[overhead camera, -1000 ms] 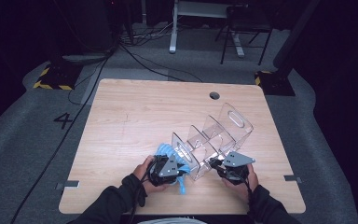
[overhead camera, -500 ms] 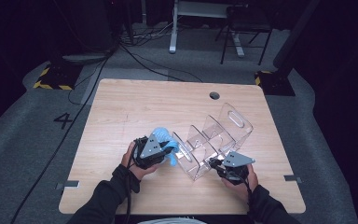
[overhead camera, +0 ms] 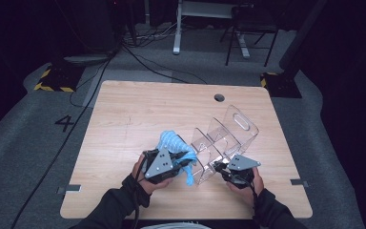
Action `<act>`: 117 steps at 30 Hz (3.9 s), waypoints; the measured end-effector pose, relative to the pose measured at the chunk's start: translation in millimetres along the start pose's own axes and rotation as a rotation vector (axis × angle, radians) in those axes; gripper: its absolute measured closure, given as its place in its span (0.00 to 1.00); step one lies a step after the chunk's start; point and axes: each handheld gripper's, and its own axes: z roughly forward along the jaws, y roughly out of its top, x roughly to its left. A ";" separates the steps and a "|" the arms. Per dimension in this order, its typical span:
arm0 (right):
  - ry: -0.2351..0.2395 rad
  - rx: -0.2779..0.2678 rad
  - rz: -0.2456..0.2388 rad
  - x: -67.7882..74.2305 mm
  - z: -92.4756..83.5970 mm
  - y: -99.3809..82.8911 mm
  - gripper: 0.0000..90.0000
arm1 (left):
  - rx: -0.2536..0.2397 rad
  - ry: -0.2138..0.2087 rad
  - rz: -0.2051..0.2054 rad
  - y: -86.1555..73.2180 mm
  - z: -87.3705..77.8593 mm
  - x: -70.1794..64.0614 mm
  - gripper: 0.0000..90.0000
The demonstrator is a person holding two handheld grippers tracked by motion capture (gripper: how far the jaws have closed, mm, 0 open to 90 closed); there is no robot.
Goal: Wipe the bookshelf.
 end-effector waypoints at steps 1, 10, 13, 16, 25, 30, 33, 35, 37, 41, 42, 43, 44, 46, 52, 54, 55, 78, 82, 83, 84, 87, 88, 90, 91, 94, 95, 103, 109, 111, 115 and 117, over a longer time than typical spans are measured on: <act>0.000 0.001 0.001 -0.4 -0.2 -0.1 0.91 | -0.001 -0.018 0.005 0.2 1.6 -3.3 0.85; -0.006 0.005 0.007 -2.4 -0.6 -0.8 0.91 | 0.073 -0.159 0.058 -9.3 22.5 -31.8 0.85; -0.006 0.004 0.008 -2.1 -0.6 -0.8 0.91 | 0.136 -0.183 0.065 -19.9 31.4 -34.3 0.85; -0.006 0.004 0.007 -2.1 -0.6 -0.8 0.91 | 0.171 -0.194 0.067 -26.3 35.2 -32.7 0.85; -0.015 -0.006 0.007 -1.7 -1.1 -2.1 0.92 | 0.305 -0.196 0.074 -43.1 46.5 -21.6 0.85; -0.013 -0.004 0.006 -2.2 -1.4 -2.0 0.92 | 0.353 -0.135 0.049 -53.7 44.0 -4.2 0.85; -0.010 -0.004 0.005 -2.5 -1.5 -2.0 0.92 | 0.356 -0.090 0.029 -56.1 41.0 8.1 0.85; -0.008 -0.002 0.003 -2.7 -1.6 -1.8 0.92 | 0.354 -0.060 0.010 -56.0 38.2 14.7 0.85; -0.008 -0.002 0.003 -2.6 -1.5 -1.7 0.92 | 0.340 -0.024 -0.011 -54.7 34.3 20.4 0.84; -0.007 -0.002 0.004 -2.2 -1.2 -1.3 0.91 | 0.281 0.065 -0.081 -49.9 24.2 34.9 0.84; -0.006 -0.002 0.004 -2.1 -1.1 -1.2 0.91 | 0.260 0.085 -0.102 -48.2 21.5 38.2 0.84; -0.006 -0.002 0.004 -1.9 -1.0 -1.2 0.91 | 0.241 0.107 -0.114 -46.2 18.8 41.3 0.84; -0.006 -0.002 0.005 -1.8 -0.9 -1.2 0.91 | 0.226 0.125 -0.127 -44.1 16.8 43.5 0.84; -0.007 -0.004 0.006 -1.7 -0.6 -1.1 0.91 | 0.197 0.147 -0.145 -39.7 13.6 46.8 0.84; -0.010 -0.002 0.007 -1.5 -0.4 -0.9 0.91 | 0.088 0.152 -0.121 -20.2 2.2 40.3 0.84; -0.010 -0.003 0.008 -1.5 -0.3 -0.9 0.91 | 0.076 0.150 -0.090 -14.3 1.0 34.3 0.84; -0.011 -0.003 0.007 -1.4 -0.3 -0.9 0.91 | 0.064 0.138 -0.070 -9.9 0.7 28.0 0.84; -0.022 0.002 0.005 -1.8 -0.6 -1.0 0.91 | 0.226 -0.130 0.097 -24.9 33.4 -15.6 0.84; -0.021 0.003 0.004 -1.9 -0.6 -1.0 0.91 | 0.281 -0.140 0.065 -36.3 39.6 -7.4 0.84; -0.021 0.004 0.004 -1.8 -0.7 -0.9 0.91 | 0.293 -0.136 0.060 -38.3 40.1 -5.8 0.84; -0.022 0.004 0.004 -1.8 -0.6 -0.9 0.91 | 0.311 -0.126 0.065 -40.8 40.9 -2.9 0.84; -0.021 0.002 0.004 -2.1 -0.1 -0.8 0.91 | 0.336 -0.099 0.059 -45.1 42.2 3.6 0.84; -0.021 0.002 0.003 -2.2 0.0 -0.7 0.91 | 0.348 -0.081 0.053 -46.8 42.2 7.2 0.84; -0.020 0.001 0.002 -2.4 0.3 -0.7 0.91 | 0.356 -0.064 0.034 -48.7 41.7 12.0 0.84; -0.020 0.001 0.003 -2.4 0.4 -0.6 0.91 | 0.359 -0.054 0.027 -49.3 41.5 15.2 0.84; -0.020 0.000 0.003 -2.5 0.7 -0.5 0.91 | 0.361 -0.021 0.001 -50.7 39.2 23.8 0.85; -0.020 0.001 0.003 -2.5 0.7 -0.5 0.91 | 0.360 -0.006 -0.017 -51.0 37.8 28.3 0.85; -0.017 0.000 0.002 -2.3 0.8 -0.6 0.91 | 0.241 0.112 -0.100 -40.3 18.4 46.5 0.85; -0.017 -0.001 0.004 -2.1 1.0 -0.6 0.91 | 0.117 0.137 -0.080 -17.0 3.1 43.6 0.85; -0.017 0.000 0.004 -2.0 1.1 -0.5 0.91 | 0.085 0.129 -0.082 -11.8 -0.1 40.8 0.84; -0.016 0.001 0.004 -1.9 1.2 -0.4 0.91 | 0.037 0.065 -0.038 -0.6 -1.5 24.9 0.85; -0.016 0.002 0.004 -1.9 1.3 -0.3 0.91 | 0.033 0.026 -0.018 2.2 2.2 14.5 0.85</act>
